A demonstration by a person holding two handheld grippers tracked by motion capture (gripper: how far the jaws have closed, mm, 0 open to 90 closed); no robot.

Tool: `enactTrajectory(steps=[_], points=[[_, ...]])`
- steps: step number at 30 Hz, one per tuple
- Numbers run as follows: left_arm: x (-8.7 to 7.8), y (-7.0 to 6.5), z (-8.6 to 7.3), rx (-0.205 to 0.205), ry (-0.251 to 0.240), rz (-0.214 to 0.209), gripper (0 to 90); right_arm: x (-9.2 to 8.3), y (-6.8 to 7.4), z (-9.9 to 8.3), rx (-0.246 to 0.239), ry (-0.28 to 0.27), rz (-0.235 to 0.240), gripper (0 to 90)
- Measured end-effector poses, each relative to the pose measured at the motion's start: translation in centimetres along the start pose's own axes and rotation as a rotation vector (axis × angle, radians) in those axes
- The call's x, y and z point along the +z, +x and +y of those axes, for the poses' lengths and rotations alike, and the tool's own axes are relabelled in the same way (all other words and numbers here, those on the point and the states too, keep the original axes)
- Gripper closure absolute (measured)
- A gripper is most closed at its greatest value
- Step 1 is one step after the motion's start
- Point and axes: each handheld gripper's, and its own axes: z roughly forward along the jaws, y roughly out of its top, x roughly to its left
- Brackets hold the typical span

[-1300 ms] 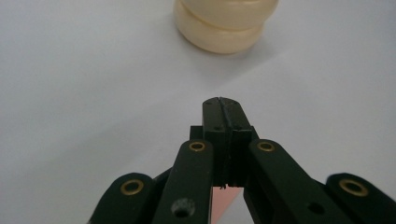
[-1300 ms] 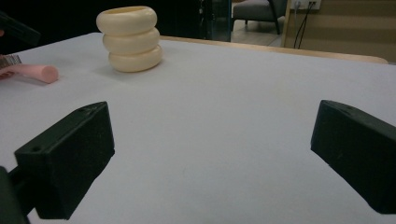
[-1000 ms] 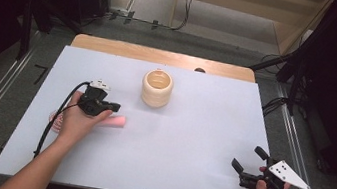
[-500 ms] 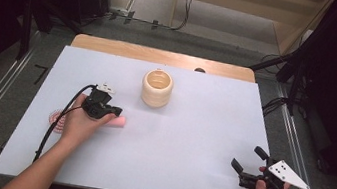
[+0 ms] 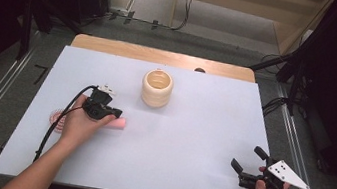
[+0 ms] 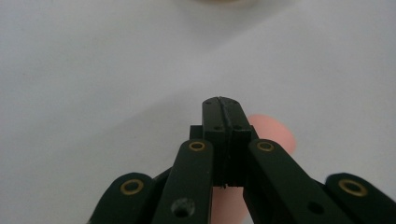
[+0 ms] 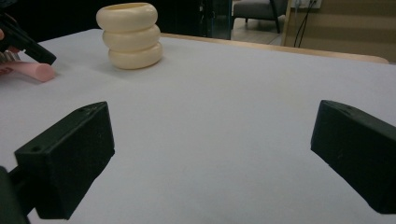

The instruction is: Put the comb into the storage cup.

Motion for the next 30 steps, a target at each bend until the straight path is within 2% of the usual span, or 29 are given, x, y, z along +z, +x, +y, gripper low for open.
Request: enactTrajectory(steps=[7,14,24,30], points=[[-0.2,-1.0,-0.3,0.042,0.029,-0.014,90.0,0.0,0.0,0.0,-0.002,0.0,-0.001,0.0],[-0.2,-1.7,-1.0,0.055,0.059,-0.036,90.0,0.0,0.1,0.0,0.001,0.001,-0.001,0.0],[-0.7,-2.6,-2.1,0.063,0.05,-0.066,90.0,0.0,0.1,0.0,-0.001,0.002,-0.001,0.0],[-1.3,-2.8,-2.7,0.059,0.021,-0.076,90.0,0.1,0.1,0.0,-0.007,0.006,-0.003,0.0]])
